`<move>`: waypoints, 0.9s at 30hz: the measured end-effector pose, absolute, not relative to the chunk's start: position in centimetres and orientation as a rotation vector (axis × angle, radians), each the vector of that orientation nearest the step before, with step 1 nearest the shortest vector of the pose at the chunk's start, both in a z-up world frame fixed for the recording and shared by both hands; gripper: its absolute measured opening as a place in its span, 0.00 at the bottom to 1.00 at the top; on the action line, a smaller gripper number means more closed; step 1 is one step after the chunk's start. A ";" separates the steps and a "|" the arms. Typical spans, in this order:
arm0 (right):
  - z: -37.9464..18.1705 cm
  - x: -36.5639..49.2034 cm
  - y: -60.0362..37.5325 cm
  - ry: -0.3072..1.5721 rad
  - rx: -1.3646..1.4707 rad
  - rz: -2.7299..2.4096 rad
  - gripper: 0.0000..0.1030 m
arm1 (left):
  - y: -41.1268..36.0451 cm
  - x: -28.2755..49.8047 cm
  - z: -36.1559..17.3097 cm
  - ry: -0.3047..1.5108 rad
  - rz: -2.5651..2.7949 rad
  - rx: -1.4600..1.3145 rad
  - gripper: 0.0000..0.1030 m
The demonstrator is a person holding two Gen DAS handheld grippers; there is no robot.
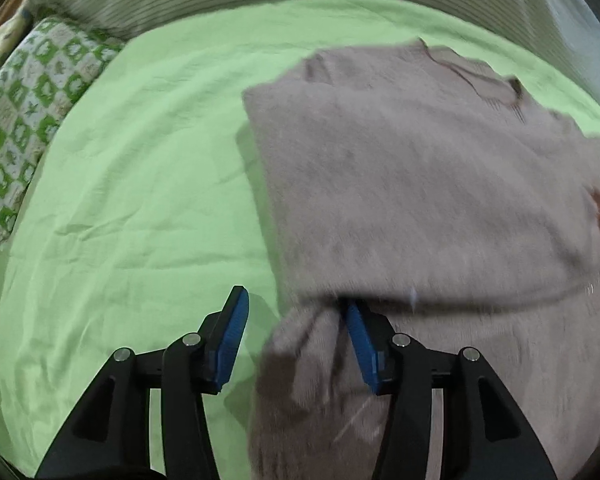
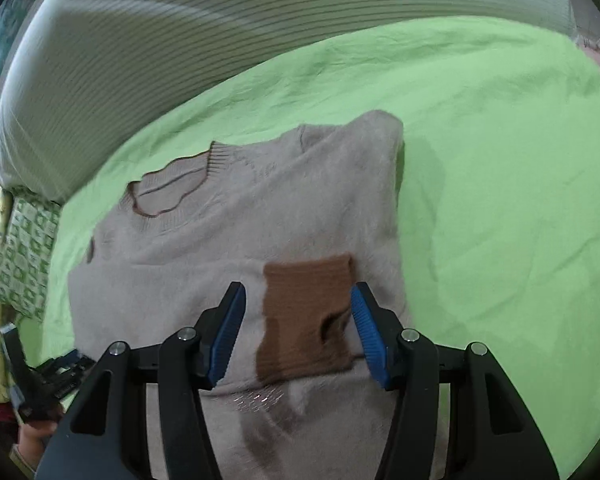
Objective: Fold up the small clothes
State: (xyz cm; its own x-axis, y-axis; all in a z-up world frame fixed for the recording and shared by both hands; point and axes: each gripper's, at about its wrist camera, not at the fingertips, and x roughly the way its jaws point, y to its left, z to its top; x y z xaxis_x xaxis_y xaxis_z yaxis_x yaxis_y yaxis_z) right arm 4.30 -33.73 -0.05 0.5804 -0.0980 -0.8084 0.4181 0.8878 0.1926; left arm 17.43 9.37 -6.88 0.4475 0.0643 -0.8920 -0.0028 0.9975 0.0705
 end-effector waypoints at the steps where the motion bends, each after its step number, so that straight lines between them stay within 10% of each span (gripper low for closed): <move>1: -0.8 4.9 -33.7 0.941 0.384 -0.289 0.54 | 9.3 18.1 -6.9 1.093 0.065 0.038 0.50; 6: -2.8 6.4 -32.4 1.000 0.356 -0.258 0.47 | 10.4 20.7 -7.4 1.070 0.189 -0.128 0.51; 8: -2.3 6.4 -31.3 0.999 0.338 -0.200 0.14 | 10.8 20.9 -7.3 1.056 0.212 -0.160 0.51; 27: 23.9 6.4 -20.9 0.427 0.122 0.206 0.11 | 11.7 18.9 -6.1 1.016 0.299 -0.230 0.55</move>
